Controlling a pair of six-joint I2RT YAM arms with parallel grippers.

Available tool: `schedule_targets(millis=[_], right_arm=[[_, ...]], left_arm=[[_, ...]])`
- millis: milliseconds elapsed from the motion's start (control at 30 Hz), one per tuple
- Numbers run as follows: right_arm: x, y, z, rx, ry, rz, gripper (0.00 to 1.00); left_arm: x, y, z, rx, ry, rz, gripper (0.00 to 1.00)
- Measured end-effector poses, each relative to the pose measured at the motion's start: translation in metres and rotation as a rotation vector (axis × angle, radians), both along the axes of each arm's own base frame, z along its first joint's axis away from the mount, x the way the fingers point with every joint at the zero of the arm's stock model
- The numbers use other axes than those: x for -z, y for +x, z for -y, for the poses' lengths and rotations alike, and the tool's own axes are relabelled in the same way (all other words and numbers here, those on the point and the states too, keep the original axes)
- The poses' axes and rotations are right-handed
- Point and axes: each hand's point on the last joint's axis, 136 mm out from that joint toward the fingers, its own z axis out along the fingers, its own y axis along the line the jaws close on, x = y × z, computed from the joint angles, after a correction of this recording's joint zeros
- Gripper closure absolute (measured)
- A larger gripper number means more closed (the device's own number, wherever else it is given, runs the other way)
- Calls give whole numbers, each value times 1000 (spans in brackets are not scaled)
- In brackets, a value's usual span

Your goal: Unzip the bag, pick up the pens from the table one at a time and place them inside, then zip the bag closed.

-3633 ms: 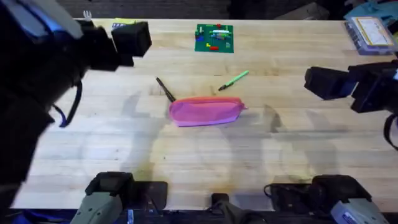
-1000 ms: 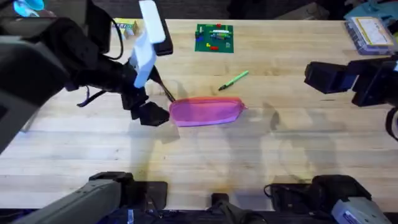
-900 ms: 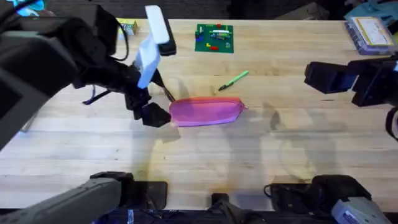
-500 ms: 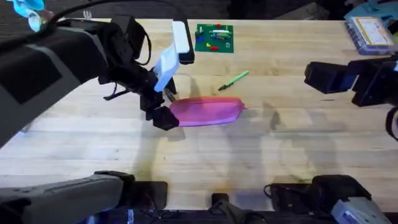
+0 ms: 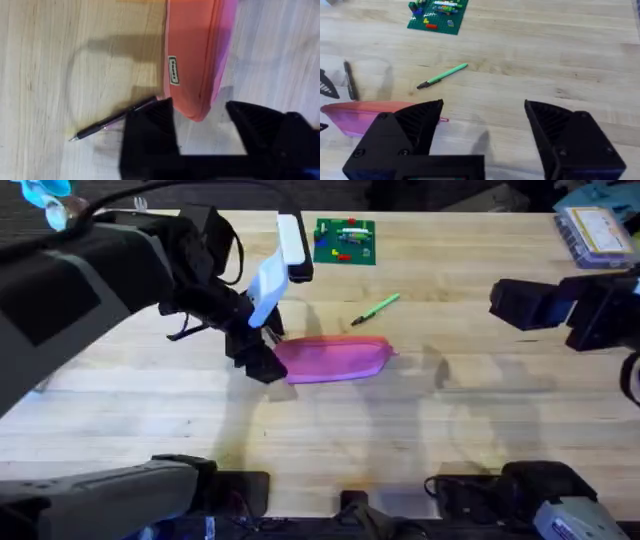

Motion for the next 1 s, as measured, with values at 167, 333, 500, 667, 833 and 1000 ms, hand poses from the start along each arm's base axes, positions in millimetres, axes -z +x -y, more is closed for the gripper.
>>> schedule_targets(millis=[167, 333, 500, 667, 833, 1000], right_arm=[[0, 0, 0, 0, 0, 1, 3], [0, 0, 0, 0, 0, 1, 3], [0, 0, 0, -1, 0, 1, 3], [-1, -1, -7, -36, 23, -1, 3], [-2, -4, -19, -97, 62, -3, 3], [-3, -7, -31, -154, 99, -4, 4]], left_arm=[[0, 0, 0, 2, -1, 2, 726], [0, 1, 0, 5, -2, 6, 956], [0, 1, 0, 5, -2, 6, 956], [0, 1, 0, 5, -2, 6, 956], [0, 1, 0, 5, -2, 6, 958], [0, 1, 0, 5, -2, 6, 957]])
